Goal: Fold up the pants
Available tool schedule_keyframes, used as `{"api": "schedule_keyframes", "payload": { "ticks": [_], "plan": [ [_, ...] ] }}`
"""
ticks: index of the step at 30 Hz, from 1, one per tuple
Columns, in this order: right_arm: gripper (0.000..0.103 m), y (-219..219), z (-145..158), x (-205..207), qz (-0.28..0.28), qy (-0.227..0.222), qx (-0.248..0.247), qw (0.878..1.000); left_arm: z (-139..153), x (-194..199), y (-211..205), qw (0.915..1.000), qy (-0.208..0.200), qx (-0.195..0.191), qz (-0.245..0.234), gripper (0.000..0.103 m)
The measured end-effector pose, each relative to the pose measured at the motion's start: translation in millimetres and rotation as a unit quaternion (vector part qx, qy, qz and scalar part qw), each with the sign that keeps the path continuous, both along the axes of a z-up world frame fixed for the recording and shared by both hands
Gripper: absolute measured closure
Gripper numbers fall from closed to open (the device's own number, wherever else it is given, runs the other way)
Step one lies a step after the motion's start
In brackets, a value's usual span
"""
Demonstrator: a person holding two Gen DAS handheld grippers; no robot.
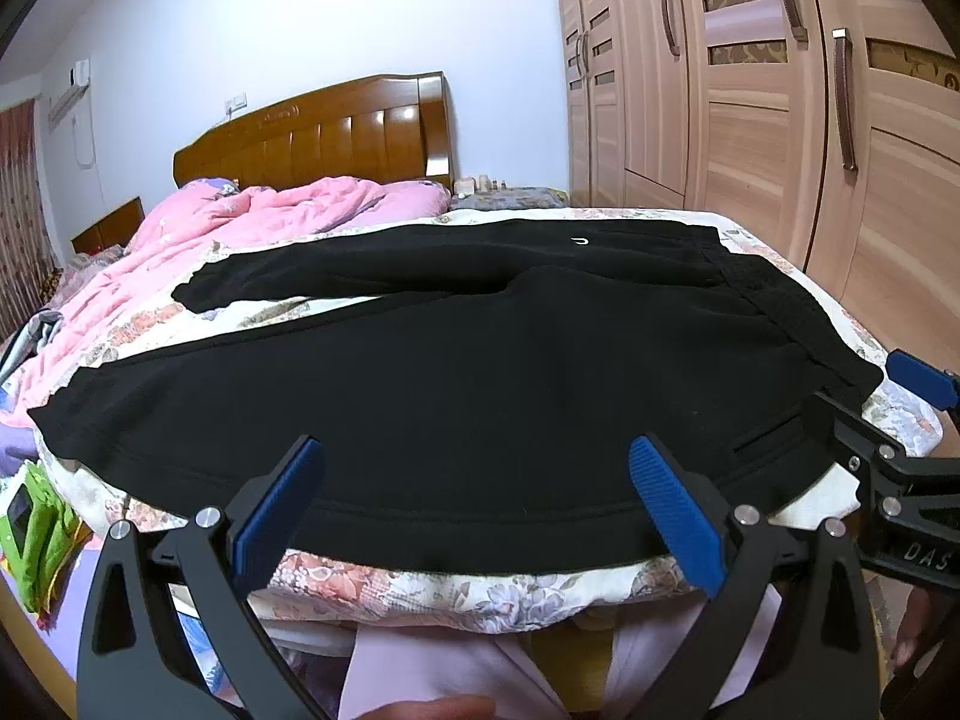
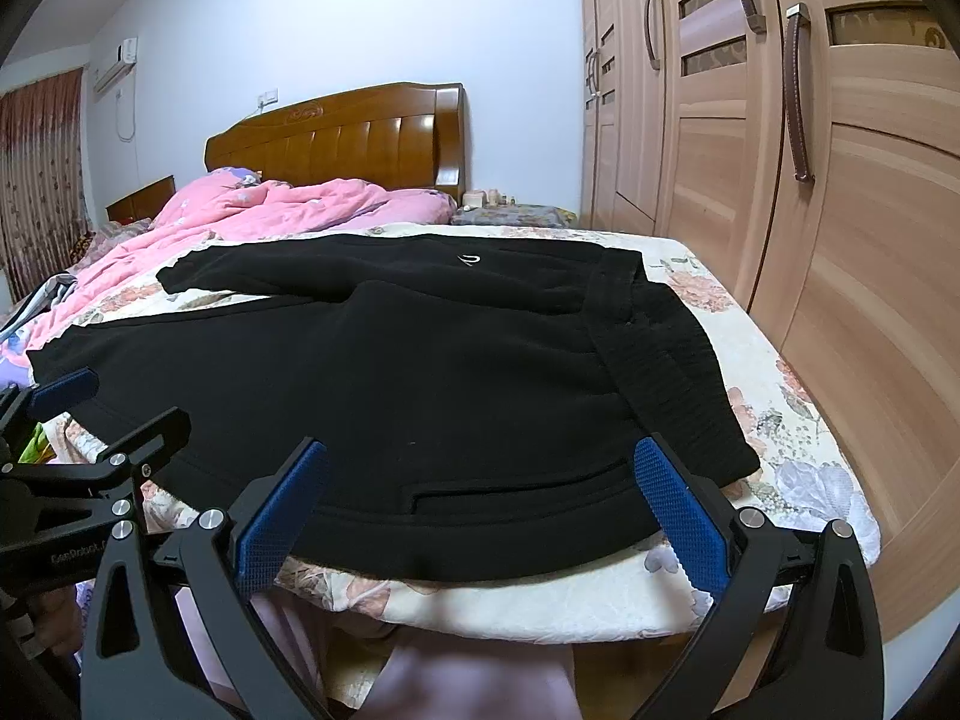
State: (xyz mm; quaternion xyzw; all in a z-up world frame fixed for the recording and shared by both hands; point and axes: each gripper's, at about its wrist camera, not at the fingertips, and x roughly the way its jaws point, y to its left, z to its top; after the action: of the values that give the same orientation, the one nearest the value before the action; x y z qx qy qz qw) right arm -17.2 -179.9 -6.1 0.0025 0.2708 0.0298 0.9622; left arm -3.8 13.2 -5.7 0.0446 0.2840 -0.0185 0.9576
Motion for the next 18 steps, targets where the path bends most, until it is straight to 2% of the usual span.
{"api": "schedule_keyframes", "payload": {
  "ticks": [18],
  "plan": [
    [0.004, 4.1, -1.0, -0.6, 0.009, 0.006, 0.005, 1.000, -1.8, 2.9, 8.3, 0.9996, 0.012, -0.022, 0.012, 0.002]
  ]
}}
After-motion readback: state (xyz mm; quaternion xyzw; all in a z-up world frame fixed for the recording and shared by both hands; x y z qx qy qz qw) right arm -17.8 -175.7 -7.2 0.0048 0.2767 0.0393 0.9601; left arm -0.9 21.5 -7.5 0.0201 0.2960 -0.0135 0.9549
